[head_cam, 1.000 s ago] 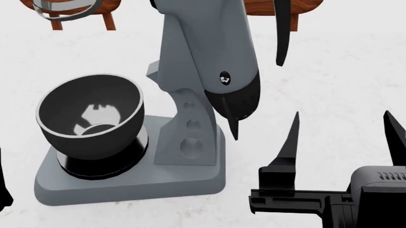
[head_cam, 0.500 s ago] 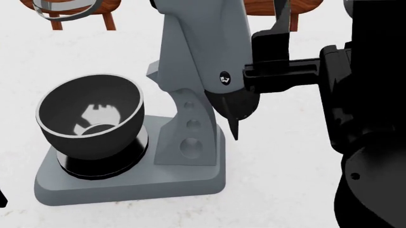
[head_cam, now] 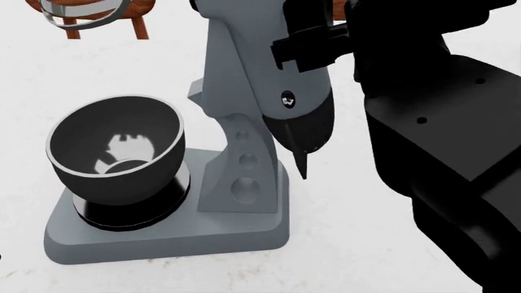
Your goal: Close the stand mixer head.
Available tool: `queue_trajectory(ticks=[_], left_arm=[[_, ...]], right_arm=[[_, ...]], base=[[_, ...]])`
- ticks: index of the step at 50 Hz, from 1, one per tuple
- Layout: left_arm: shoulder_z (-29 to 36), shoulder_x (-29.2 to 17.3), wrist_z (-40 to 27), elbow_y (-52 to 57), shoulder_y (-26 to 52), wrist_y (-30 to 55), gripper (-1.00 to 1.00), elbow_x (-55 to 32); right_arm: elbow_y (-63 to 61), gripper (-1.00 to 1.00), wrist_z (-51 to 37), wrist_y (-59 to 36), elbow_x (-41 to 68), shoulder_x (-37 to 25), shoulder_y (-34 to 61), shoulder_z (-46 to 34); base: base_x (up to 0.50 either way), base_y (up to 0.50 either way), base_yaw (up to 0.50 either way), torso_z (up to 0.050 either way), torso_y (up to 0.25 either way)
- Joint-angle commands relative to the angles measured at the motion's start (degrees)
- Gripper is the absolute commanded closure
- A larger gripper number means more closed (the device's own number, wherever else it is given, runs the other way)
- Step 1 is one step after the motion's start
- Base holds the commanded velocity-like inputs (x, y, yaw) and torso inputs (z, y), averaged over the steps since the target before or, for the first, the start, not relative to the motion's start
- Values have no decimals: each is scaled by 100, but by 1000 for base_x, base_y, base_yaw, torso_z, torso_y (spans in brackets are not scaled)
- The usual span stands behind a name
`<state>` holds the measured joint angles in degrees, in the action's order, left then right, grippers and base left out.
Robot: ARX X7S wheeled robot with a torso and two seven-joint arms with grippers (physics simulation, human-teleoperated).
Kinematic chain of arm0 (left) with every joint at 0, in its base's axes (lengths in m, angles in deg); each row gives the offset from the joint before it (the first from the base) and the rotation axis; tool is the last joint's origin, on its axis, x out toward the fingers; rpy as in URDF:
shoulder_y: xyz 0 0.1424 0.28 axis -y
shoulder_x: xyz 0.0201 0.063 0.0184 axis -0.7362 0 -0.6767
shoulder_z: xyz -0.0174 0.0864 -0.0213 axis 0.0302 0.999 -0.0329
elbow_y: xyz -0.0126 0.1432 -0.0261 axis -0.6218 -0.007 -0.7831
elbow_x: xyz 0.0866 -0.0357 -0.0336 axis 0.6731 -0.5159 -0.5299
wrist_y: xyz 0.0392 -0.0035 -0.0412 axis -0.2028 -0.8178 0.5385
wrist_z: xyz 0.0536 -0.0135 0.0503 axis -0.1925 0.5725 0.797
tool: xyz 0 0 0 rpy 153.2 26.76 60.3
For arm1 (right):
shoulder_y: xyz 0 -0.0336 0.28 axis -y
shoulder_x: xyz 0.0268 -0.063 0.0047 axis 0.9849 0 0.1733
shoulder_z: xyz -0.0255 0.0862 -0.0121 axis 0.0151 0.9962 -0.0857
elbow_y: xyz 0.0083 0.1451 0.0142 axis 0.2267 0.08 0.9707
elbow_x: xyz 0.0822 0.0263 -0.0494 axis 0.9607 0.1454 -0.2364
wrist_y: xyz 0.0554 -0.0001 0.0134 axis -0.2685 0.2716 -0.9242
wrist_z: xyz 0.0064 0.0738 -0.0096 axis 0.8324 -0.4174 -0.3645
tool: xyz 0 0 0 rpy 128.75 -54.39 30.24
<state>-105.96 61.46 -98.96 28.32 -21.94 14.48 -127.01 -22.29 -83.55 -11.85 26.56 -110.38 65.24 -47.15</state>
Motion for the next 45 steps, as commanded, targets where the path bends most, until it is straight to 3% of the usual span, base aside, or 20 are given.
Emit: queue_trajectory(ticks=[1, 13, 27, 45], left_arm=[[-16, -63, -118, -20, -25, -56, -100, -145], [-83, -140, -246, -44, -12, -75, -100, -347], [-190, -226, -301, -120, -62, -194, -100, -470], [-181, -296, -385, -174, -132, -324, -100, -538]], right_arm=[[590, -100, 703, 321, 89, 490, 147, -748], [523, -100, 1027, 215, 668, 989, -105, -851], [869, -100, 1495, 570, 341, 1596, -541, -1949], [597, -100, 1354, 602, 508, 1622, -1180, -2286]], base=[[0, 3, 6, 0, 0], [7, 3, 7, 0, 0], [4, 3, 7, 0, 0], [1, 2, 4, 0, 0]])
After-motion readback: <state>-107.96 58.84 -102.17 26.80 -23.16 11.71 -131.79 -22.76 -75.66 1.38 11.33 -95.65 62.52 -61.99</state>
